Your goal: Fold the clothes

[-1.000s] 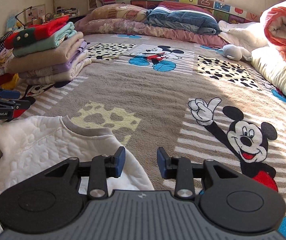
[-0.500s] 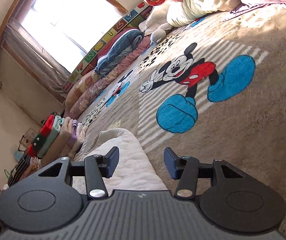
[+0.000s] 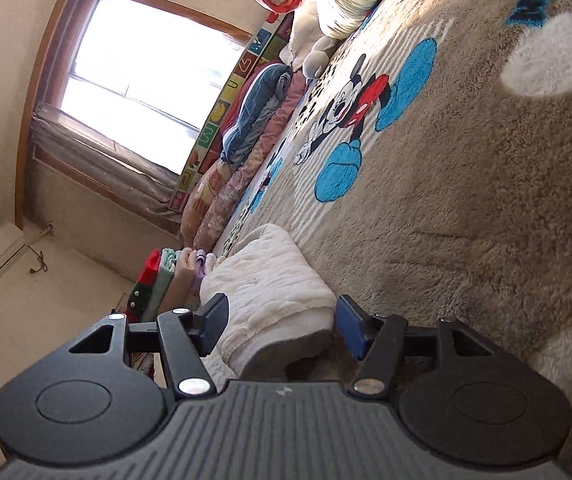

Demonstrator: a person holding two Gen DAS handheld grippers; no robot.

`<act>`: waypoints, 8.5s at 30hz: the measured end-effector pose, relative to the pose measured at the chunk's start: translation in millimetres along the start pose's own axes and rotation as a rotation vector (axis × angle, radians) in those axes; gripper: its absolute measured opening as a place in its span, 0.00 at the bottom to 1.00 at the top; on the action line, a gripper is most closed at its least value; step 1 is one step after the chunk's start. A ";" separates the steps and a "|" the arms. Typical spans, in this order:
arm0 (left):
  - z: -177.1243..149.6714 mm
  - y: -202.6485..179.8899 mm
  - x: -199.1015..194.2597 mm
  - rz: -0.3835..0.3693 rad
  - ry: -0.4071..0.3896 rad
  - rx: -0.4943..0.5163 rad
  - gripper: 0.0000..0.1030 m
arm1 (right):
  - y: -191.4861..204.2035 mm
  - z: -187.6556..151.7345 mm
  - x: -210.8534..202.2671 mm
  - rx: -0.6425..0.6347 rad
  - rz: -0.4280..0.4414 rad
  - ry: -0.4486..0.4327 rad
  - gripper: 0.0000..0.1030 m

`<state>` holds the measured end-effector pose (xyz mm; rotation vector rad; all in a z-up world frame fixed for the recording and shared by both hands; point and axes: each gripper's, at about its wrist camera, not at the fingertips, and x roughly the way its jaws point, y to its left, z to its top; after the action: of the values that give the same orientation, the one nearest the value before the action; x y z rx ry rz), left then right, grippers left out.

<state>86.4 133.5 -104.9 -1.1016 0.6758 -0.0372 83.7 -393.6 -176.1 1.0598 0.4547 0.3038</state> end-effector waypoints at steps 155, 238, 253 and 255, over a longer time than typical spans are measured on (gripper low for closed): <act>-31.1 -79.3 30.0 0.070 -0.298 0.755 0.63 | 108.8 140.1 71.4 -0.596 -0.312 -0.006 0.05; -158.8 -114.6 140.1 -0.235 0.379 0.930 0.62 | 116.8 87.3 275.7 -1.109 -0.281 0.610 0.15; -160.1 -113.6 141.4 -0.233 0.381 0.952 0.63 | 129.1 95.6 269.8 -1.333 -0.447 0.465 0.07; -160.9 -114.4 141.4 -0.230 0.379 0.955 0.63 | 126.3 121.6 246.4 -1.188 -0.470 0.359 0.19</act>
<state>149.8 -100.3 -122.7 -0.2332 0.7383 -0.7101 355.0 -317.3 -66.3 -0.2745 0.6912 0.2740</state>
